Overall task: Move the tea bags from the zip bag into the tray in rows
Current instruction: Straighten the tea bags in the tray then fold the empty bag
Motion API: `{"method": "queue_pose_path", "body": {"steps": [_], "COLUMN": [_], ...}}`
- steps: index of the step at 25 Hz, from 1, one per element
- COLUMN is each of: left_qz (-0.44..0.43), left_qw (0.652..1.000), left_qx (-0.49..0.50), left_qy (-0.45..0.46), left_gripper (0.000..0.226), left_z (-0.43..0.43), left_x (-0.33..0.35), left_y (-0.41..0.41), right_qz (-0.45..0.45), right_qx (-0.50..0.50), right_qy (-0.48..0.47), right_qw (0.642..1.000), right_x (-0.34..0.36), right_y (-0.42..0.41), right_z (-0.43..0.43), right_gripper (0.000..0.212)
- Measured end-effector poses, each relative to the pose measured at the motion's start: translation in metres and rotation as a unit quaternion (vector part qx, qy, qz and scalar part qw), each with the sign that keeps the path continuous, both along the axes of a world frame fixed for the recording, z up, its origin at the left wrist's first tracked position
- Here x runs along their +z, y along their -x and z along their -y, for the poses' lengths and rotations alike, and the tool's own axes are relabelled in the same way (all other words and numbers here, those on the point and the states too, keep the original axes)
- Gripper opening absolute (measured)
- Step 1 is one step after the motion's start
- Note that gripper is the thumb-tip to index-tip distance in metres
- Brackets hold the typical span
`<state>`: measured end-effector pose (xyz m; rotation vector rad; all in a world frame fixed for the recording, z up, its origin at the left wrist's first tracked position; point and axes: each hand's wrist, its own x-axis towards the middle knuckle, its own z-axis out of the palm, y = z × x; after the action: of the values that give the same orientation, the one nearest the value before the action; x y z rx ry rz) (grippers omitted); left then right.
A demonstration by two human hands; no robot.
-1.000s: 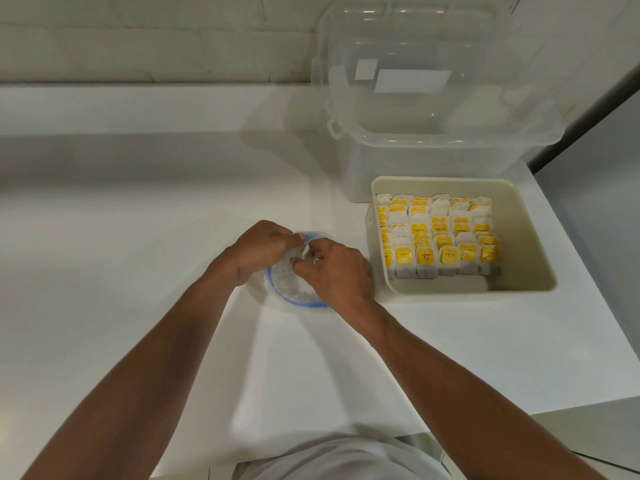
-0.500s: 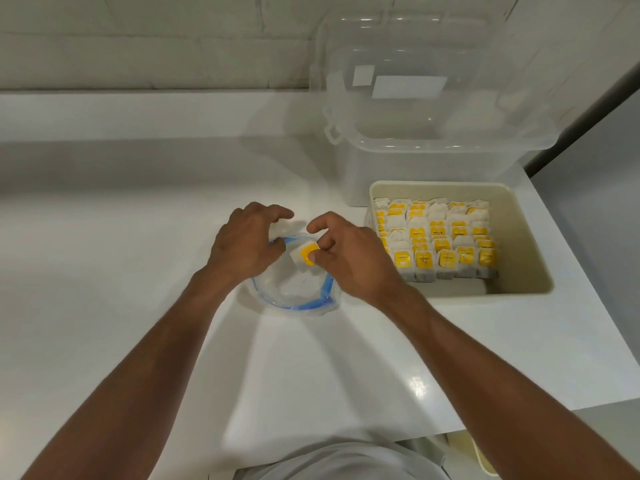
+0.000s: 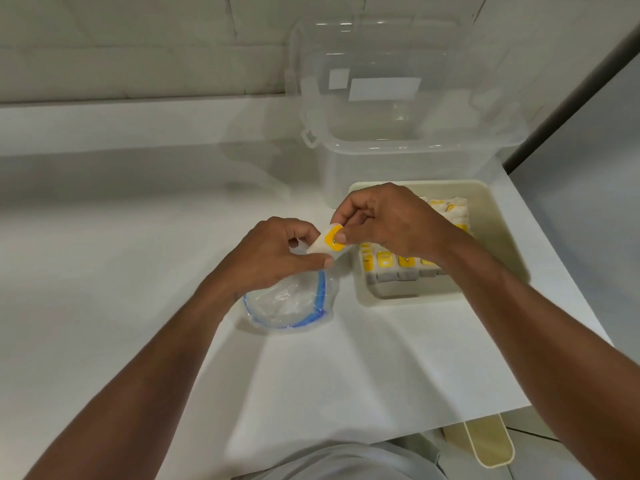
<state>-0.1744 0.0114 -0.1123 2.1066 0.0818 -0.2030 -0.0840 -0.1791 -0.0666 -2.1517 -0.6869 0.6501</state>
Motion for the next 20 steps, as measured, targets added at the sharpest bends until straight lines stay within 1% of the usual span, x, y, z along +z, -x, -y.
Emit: {"method": "queue_pose_path", "body": {"steps": [1, 4, 8, 9, 11, 13, 14, 18, 20], "left_qz": [0.002, -0.001, 0.012, 0.024, 0.043, 0.045, 0.04, 0.011, 0.002], "left_qw": [1.0, 0.999, 1.0, 1.0, 0.998, 0.995, 0.994, 0.99, 0.989], "left_qx": [0.0, -0.003, 0.001, 0.017, 0.051, 0.079, 0.095, 0.139, 0.141], "left_qy": [0.0, 0.046, 0.018, 0.01, -0.009, -0.029, -0.034, -0.032, -0.039], "left_gripper": [0.012, 0.011, 0.026, 0.027, 0.02, 0.015, 0.014, 0.013, 0.014], "left_z": [0.004, 0.021, 0.037, 0.037, 0.033, 0.025, 0.021, 0.01, 0.008], "left_x": [0.002, 0.007, 0.008, 0.006, 0.002, -0.004, -0.007, -0.014, -0.015], "left_y": [-0.003, -0.013, -0.021, -0.022, -0.024, -0.023, -0.021, -0.015, -0.014], "right_qz": [-0.02, -0.052, -0.035, -0.016, 0.044, 0.093, 0.1, 0.029, 0.022], "right_qx": [-0.002, -0.012, -0.004, -0.006, 0.004, 0.041, 0.063, 0.114, 0.133], "right_qy": [-0.017, -0.044, -0.025, -0.003, 0.095, 0.204, 0.24, 0.295, 0.34], "right_qw": [1.0, 0.998, 0.999, 1.0, 0.994, 0.974, 0.963, 0.948, 0.931], "right_x": [0.0, 0.003, 0.004, 0.002, -0.003, -0.011, -0.015, -0.037, -0.048], "right_y": [-0.002, -0.012, -0.031, -0.039, -0.053, -0.062, -0.063, -0.058, -0.058], "right_z": [0.005, 0.022, 0.053, 0.063, 0.084, 0.101, 0.107, 0.115, 0.115], "right_gripper": [0.016, 0.016, 0.01, 0.008, 0.004, 0.01, 0.012, 0.015, 0.015]}}
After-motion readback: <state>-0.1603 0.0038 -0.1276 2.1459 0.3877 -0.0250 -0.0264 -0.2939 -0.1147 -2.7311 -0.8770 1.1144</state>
